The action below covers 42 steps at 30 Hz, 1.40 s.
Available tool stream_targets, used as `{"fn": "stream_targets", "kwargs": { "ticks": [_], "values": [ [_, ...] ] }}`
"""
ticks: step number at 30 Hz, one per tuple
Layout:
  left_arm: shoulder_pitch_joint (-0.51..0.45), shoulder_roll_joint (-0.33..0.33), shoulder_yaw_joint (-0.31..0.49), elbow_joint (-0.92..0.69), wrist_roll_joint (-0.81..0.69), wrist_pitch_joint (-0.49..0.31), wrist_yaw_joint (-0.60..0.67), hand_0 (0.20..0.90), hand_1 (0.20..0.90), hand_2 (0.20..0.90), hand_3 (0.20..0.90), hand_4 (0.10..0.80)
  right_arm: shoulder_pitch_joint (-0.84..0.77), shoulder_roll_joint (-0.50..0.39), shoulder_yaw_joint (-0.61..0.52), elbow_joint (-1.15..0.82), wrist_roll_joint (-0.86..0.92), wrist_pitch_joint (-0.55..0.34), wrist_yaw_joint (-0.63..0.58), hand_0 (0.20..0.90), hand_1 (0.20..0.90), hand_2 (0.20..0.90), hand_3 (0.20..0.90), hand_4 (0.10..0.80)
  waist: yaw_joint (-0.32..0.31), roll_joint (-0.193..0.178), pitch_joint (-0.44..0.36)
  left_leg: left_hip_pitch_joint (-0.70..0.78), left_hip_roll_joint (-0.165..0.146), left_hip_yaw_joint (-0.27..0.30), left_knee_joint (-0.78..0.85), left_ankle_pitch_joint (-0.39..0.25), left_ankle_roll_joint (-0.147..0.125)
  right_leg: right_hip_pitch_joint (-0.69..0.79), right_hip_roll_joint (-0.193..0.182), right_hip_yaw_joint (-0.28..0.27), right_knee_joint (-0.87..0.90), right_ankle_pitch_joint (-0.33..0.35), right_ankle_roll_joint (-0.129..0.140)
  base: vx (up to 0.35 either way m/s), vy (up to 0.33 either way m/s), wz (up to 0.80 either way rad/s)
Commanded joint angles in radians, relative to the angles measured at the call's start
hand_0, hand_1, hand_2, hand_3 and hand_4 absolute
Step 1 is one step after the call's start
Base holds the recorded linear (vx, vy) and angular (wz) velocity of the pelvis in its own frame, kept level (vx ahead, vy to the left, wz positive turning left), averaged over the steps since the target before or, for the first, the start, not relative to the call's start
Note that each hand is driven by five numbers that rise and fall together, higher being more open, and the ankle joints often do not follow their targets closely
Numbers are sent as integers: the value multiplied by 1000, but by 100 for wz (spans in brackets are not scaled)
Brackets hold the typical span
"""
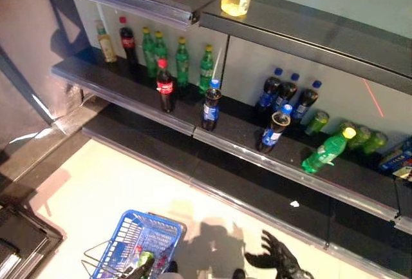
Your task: Pick up the drink and place into the basket.
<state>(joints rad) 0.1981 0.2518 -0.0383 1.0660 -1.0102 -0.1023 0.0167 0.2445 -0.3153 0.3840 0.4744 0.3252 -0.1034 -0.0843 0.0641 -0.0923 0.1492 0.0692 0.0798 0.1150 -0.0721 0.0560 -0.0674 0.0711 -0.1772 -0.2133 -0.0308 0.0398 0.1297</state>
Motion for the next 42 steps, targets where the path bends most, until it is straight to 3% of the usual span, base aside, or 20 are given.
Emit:
{"fn": "stream_targets", "kwargs": {
  "ticks": [1, 11, 17, 21, 25, 32, 36, 42],
  "values": [
    [-35, -7, -61, -138, 32, -81, -78, 300, 300, 300, 200, 100, -65, -124, 7, -187, -19, -82, -19, 900, 900, 900, 900, 800, 0, 32, 3, -56, 21, 17, 36, -4, -3, 26, -45, -23, 46, -9, 56, 16, -53, 4],
    [26, -23, -82, -138, 86, -96, -76, 300, 300, 300, 200, 100, -92, -247, -65, -551, -61, -137, -86, 900, 900, 900, 900, 800, 17, 24, -8, -52, 45, 7, 14, 2, -14, 41, -25, -42, 12, -9, 56, 27, -79, 2],
    [38, -37, -65, -141, 120, -80, -69, 300, 300, 300, 200, 100, -180, -306, -212, -735, -94, -173, -308, 900, 900, 900, 900, 800, 26, 41, -17, -41, 52, -1, 11, 2, -24, 54, -21, -52, 15, -23, 51, 40, -9, 5],
    [32, -44, -64, -130, 131, -71, -74, 300, 300, 300, 200, 100, -232, -302, -257, -756, -105, -173, -433, 900, 900, 900, 900, 800, 33, 54, -20, -42, 52, -6, 23, -3, -26, 54, -22, -58, 29, -35, 46, 47, 29, 3],
    [25, -48, -80, -103, 140, -68, -91, 300, 300, 300, 200, 100, -301, -294, -271, -724, -85, -120, -570, 900, 900, 900, 900, 800, 48, 71, -13, -57, 50, -25, 61, -10, -29, 50, -25, -72, 64, -52, 35, 64, 39, 7],
    [4, -46, -117, -89, 145, -66, -108, 300, 300, 300, 200, 100, -441, -267, -258, -642, -99, -55, -693, 900, 900, 900, 900, 800, 73, 101, 44, -134, 37, -72, 161, -12, -37, 5, -32, -96, 155, -77, 7, 27, 36, 11],
    [-21, -41, -129, -93, 131, -66, -113, 300, 300, 300, 200, 100, -524, -254, -243, -610, -113, -25, -754, 900, 900, 900, 900, 800, 78, 115, 89, -184, 27, -94, 207, -13, -41, -34, -36, -99, 197, -88, -5, -59, 28, 21],
    [-111, -26, -169, -139, 48, -77, -115, 300, 300, 300, 200, 100, -693, -204, -196, -541, -149, -23, -893, 900, 900, 900, 900, 800, 81, 153, 246, -321, 1, -127, 303, -19, -35, -169, -50, -87, 301, -103, -28, -190, 42, 2]
  ]
}}
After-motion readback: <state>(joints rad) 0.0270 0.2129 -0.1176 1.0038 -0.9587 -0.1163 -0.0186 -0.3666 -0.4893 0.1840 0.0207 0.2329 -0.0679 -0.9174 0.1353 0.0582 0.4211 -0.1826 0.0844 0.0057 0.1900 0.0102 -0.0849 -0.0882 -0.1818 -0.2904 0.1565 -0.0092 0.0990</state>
